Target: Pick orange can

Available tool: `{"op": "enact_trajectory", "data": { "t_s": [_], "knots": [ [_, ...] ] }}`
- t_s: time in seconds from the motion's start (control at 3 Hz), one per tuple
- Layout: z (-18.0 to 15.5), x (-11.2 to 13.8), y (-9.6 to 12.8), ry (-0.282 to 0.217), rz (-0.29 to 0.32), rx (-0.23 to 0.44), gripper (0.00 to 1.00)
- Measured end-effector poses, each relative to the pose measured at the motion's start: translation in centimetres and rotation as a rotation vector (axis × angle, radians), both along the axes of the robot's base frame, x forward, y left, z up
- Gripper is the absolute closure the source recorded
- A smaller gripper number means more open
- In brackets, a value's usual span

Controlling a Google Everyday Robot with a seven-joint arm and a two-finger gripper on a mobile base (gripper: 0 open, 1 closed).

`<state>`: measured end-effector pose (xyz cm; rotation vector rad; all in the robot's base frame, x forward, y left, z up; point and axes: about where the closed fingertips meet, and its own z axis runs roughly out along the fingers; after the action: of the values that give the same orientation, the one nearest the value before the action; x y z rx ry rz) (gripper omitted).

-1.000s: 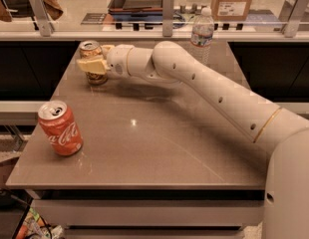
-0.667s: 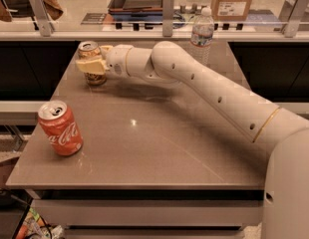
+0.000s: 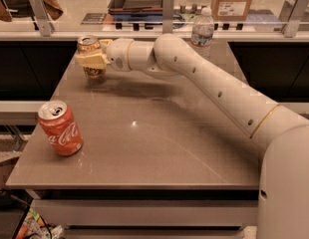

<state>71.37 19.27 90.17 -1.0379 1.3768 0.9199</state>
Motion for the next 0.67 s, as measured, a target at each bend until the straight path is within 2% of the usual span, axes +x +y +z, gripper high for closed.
{"op": "enact_trajectory", "data": {
  "t_s": [0.67],
  "knots": [
    [5.9, -0.8, -2.2, -0.075, 0.014, -0.002, 1.0]
  ]
}}
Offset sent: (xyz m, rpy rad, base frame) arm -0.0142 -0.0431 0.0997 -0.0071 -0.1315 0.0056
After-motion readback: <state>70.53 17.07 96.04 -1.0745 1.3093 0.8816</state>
